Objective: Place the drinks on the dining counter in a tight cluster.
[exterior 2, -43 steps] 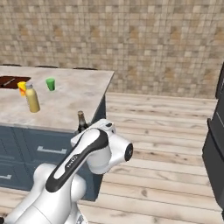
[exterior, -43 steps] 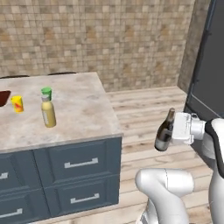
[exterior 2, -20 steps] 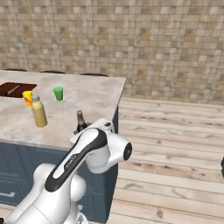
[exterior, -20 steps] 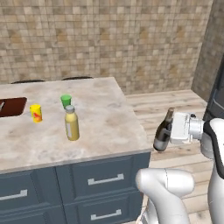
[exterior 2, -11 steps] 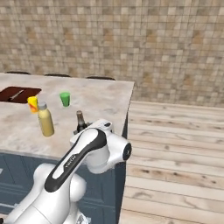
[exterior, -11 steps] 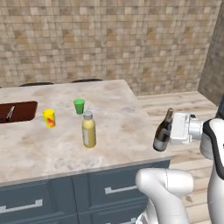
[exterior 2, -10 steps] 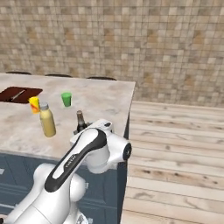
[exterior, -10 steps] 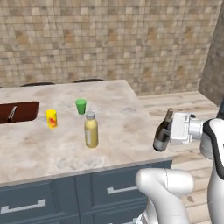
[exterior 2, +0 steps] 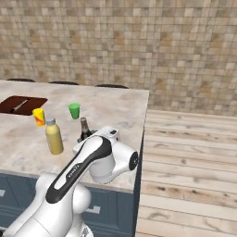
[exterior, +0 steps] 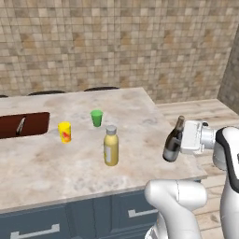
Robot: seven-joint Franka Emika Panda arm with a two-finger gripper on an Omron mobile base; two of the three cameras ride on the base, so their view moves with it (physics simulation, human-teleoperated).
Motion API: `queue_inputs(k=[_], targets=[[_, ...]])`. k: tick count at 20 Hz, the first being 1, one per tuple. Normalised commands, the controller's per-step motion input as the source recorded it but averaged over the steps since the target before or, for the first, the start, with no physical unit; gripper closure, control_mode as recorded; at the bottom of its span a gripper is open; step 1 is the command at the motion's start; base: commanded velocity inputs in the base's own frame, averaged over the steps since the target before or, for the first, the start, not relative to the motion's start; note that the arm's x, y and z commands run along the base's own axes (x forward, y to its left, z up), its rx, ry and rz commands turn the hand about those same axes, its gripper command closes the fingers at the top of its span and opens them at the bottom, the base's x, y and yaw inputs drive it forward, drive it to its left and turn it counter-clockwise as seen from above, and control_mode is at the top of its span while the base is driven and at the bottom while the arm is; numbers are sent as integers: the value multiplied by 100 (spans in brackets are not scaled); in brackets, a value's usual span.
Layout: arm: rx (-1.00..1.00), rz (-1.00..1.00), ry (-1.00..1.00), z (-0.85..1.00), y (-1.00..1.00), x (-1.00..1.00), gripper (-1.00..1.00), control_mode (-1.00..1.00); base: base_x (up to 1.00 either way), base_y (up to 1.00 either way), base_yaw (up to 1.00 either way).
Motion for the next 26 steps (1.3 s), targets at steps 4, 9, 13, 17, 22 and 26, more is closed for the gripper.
queue_inputs(k=[4,9,13,17,22,26], targets=[[0,0,0,0,0,0,100,100,25,9,2],[0,0,0,0,0,0,100,100,1,0,0],[0,0,0,0,0,0,100,100,0,0,0],[0,0,0,0,0,0,100,100,3,0,1],[0,3,3,-1,0,24,100,-100,3,0,0],[0,13,6,0,9,37,100,-100,0,0,0]])
